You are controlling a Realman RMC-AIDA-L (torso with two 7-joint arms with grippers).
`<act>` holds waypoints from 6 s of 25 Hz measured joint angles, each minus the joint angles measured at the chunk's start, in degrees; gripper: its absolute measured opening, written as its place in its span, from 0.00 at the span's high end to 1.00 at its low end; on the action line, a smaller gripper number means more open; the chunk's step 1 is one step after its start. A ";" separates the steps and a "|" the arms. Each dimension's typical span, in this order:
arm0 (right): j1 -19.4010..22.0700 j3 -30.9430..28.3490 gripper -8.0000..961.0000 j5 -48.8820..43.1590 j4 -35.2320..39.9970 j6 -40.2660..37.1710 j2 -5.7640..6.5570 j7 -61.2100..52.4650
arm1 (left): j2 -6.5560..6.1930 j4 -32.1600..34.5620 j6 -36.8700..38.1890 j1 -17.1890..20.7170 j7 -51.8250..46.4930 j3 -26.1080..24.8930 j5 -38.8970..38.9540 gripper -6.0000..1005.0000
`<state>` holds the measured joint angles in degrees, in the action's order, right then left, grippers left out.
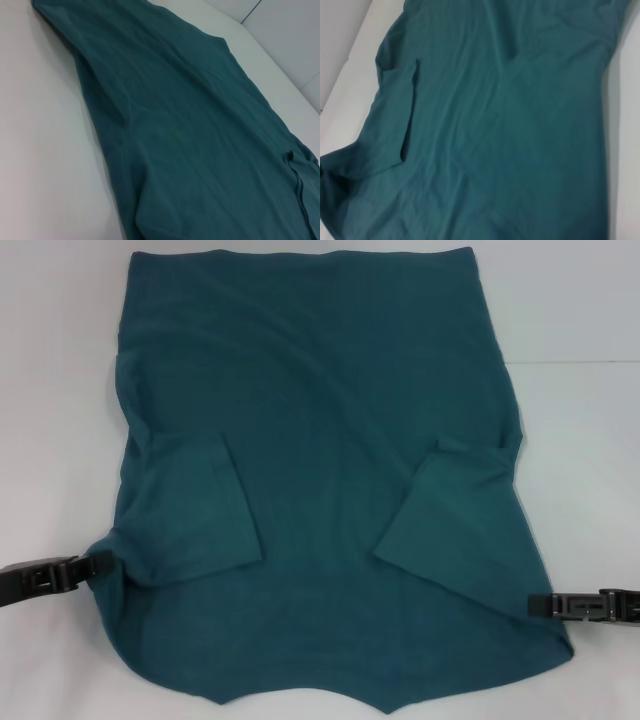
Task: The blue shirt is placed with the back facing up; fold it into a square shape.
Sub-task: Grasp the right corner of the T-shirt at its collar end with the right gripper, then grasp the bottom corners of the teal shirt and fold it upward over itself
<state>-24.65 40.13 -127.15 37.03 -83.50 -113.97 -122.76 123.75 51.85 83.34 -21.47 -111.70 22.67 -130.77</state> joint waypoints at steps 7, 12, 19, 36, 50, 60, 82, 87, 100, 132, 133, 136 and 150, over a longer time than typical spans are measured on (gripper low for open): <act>-1.01 0.06 0.05 -0.76 0.01 -1.58 -1.04 0.09 | 0.00 0.00 -0.10 -0.06 0.00 0.00 0.00 0.97; -2.26 0.02 0.05 -0.57 0.36 -3.90 -1.74 0.19 | 0.00 0.00 -0.27 -0.06 0.03 0.00 0.00 0.97; -3.84 -0.05 0.05 -0.58 0.55 -7.21 -2.49 0.07 | 0.04 -0.03 -0.55 0.01 0.08 0.00 0.00 0.97; -4.16 -0.05 0.07 -4.63 -0.32 -9.02 -1.08 -4.20 | 0.03 -0.09 -0.77 -0.33 0.09 -0.35 0.00 0.97; -4.91 -3.02 0.08 -3.96 -4.47 -6.76 -1.18 -5.04 | -0.26 -0.09 -1.54 -1.61 0.09 -0.09 0.00 0.97; -3.27 -8.20 0.09 -3.88 -5.21 -9.67 -0.95 -4.21 | -0.44 -0.09 -2.16 -2.18 0.09 0.02 0.00 0.97; -1.12 -10.49 0.53 -3.99 -4.78 -8.00 -0.71 -2.95 | -0.53 -0.18 -2.12 -1.82 0.18 -0.21 -0.04 0.97; -1.10 -10.30 0.76 -4.15 -4.67 -7.88 -0.73 -2.88 | -0.53 -0.18 -2.13 -1.85 0.17 -0.23 -0.03 0.97; 0.72 -12.39 0.96 -3.96 -4.93 -7.59 -0.51 1.38 | -0.61 -0.16 -2.03 -2.08 -0.39 -0.47 0.00 0.97; 5.69 -17.74 0.95 -4.05 -3.99 -16.04 2.55 8.21 | -2.15 3.35 14.60 5.16 -3.48 -5.93 -1.80 0.97; 6.03 -17.76 0.95 -4.05 -3.91 -16.18 2.68 8.33 | -2.22 3.38 14.93 5.20 -3.46 -6.50 -2.00 0.97; 7.02 -17.86 0.95 -4.02 -3.82 -16.56 3.22 8.44 | -2.33 3.40 16.02 5.36 -3.29 -7.78 -2.57 0.97; 8.48 -17.68 0.96 -4.29 -3.72 -18.42 4.39 9.63 | -1.76 3.22 17.55 8.00 -1.98 -9.75 -2.73 0.97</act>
<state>-16.18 22.45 -131.44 33.31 -101.93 -109.58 -113.13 121.99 55.07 100.89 -13.47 -113.69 12.92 -133.51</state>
